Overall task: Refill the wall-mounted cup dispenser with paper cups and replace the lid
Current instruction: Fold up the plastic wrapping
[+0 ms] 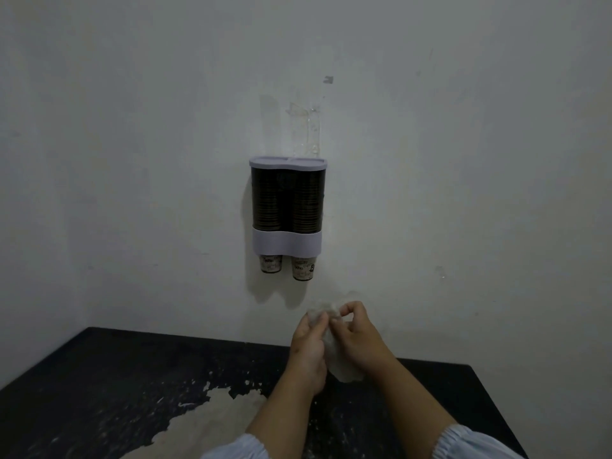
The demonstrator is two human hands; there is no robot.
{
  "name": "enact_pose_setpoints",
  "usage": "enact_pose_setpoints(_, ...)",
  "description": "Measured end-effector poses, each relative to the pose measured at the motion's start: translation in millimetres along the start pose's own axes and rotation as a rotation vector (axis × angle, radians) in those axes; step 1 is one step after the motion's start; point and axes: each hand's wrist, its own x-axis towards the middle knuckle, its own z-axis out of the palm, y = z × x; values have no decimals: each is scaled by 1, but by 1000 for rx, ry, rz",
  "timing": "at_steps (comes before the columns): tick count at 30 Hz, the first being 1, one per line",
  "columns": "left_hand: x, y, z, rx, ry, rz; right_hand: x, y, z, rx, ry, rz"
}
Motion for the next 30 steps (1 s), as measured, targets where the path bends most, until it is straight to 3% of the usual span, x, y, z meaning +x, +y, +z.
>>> enact_pose_setpoints(3, -3, 0, 5, 13, 22, 36, 1, 3, 1, -46, 116, -89)
enact_pose_setpoints(7, -7, 0, 12, -43, 42, 32, 4, 7, -2, -332, 264, -243)
enact_pose_setpoints(13, -10, 2, 14, -62, -47, -43, -2, 8, -6, -241, 63, -231)
enact_pose_setpoints(22, -13, -5, 12, -28, -85, -50, -7, 1, -14, -129, -93, -172)
enact_pose_setpoints(30, -14, -6, 10, -31, -41, -35, -10, 1, -15, 34, -75, 28)
